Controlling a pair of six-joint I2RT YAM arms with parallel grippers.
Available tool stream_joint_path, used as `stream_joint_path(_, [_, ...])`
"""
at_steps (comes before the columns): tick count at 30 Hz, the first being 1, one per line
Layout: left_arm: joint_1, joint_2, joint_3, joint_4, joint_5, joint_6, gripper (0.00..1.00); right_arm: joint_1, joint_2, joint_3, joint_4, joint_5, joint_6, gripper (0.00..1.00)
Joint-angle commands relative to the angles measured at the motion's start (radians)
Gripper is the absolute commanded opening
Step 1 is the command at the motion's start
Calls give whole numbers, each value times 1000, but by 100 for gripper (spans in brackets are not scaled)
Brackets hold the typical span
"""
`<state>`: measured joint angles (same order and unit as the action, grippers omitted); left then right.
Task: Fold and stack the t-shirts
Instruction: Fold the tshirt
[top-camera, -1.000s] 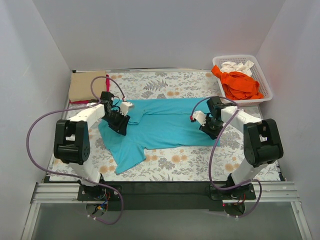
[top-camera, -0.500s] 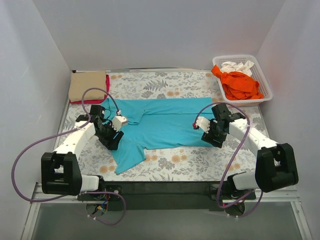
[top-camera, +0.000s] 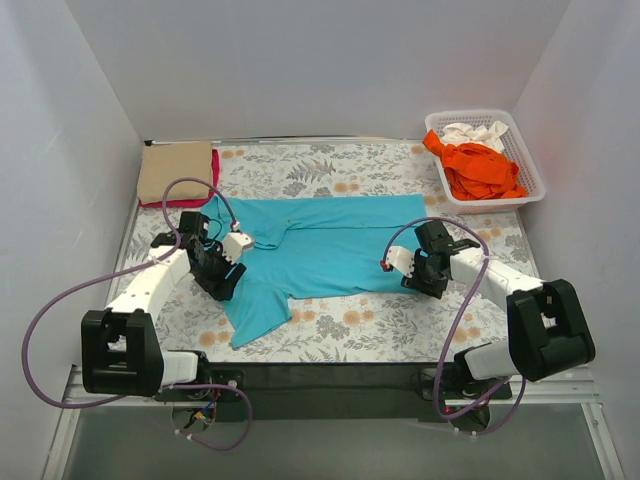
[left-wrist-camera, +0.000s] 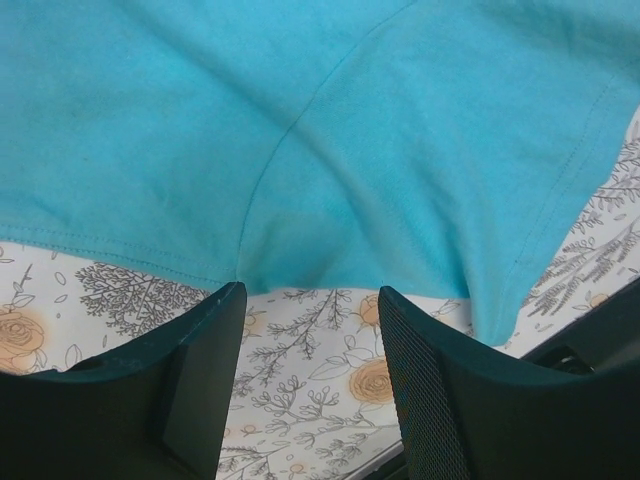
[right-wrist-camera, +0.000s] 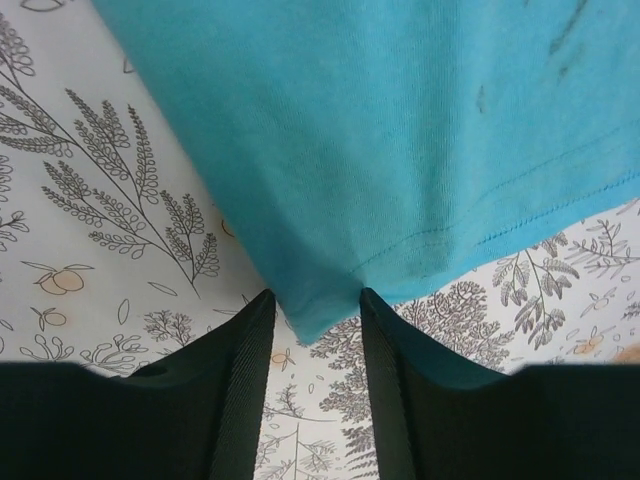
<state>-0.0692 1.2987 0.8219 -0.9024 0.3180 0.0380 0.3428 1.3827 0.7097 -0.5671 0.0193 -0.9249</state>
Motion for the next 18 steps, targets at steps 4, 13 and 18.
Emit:
stream_joint_path(4, [5,-38,-44,57,-30,11,50,1,22,-78,82,47,-25,24])
stream_joint_path(13, [3,45,-116,152,-63,36,43,2,10,-64,75,57,-17,1])
stream_joint_path(18, [5,37,-193,175,-105,74,26,2,3,-49,52,51,-12,1])
